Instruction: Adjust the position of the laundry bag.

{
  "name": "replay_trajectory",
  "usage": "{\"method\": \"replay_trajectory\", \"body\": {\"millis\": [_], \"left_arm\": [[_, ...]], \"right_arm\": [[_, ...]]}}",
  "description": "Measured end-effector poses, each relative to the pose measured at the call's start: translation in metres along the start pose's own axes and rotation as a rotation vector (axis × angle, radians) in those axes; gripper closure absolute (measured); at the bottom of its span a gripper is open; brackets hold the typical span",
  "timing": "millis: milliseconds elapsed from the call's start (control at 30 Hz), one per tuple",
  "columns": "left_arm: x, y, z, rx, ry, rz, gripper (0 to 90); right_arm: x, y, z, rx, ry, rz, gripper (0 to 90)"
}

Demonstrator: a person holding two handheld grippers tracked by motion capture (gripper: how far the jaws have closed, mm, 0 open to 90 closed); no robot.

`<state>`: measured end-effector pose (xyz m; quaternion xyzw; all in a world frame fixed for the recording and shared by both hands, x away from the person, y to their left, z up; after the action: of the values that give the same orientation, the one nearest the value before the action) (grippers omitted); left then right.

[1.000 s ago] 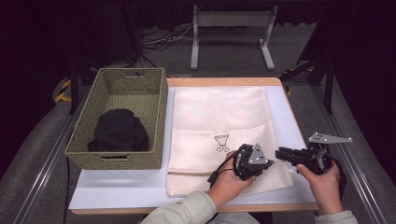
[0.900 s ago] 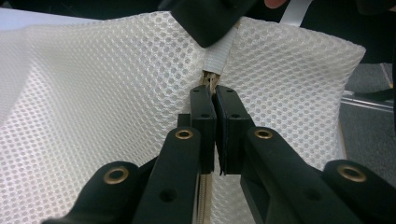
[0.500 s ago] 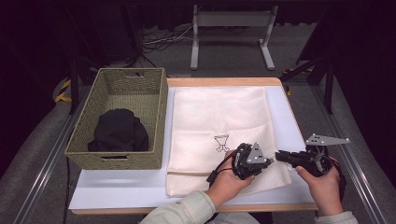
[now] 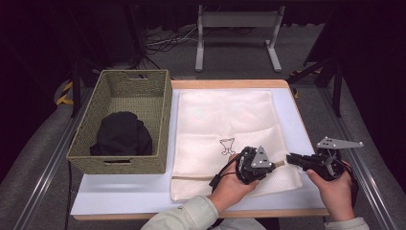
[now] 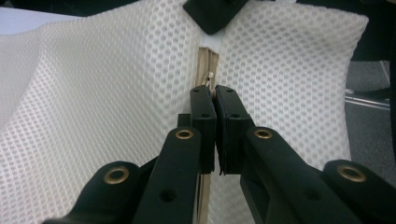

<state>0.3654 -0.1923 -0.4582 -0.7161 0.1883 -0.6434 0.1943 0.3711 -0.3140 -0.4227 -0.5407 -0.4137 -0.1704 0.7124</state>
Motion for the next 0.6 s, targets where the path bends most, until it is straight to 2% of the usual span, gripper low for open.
{"method": "replay_trajectory", "body": {"millis": [333, 600], "left_arm": [[-0.004, -0.015, -0.003, 0.001, 0.003, 0.012, 87.4], [-0.012, -0.033, -0.002, 0.011, -0.005, 0.021, 87.4]], "right_arm": [[0.0, -0.004, -0.007, -0.025, 0.012, -0.005, 84.1], [0.0, -0.007, -0.014, -0.045, 0.026, -0.013, 84.2]]}}
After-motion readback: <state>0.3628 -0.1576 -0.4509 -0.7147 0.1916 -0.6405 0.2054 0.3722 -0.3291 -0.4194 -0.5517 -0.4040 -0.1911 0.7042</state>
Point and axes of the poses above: each handheld gripper's, and its own axes: y roughly forward along the jaws, x roughly out of its top, z roughly to its left, the point moved 9 cm from there along y, roughly forward along the jaws, and after that the axes turned 14 degrees about -x, right-handed, at the moved point
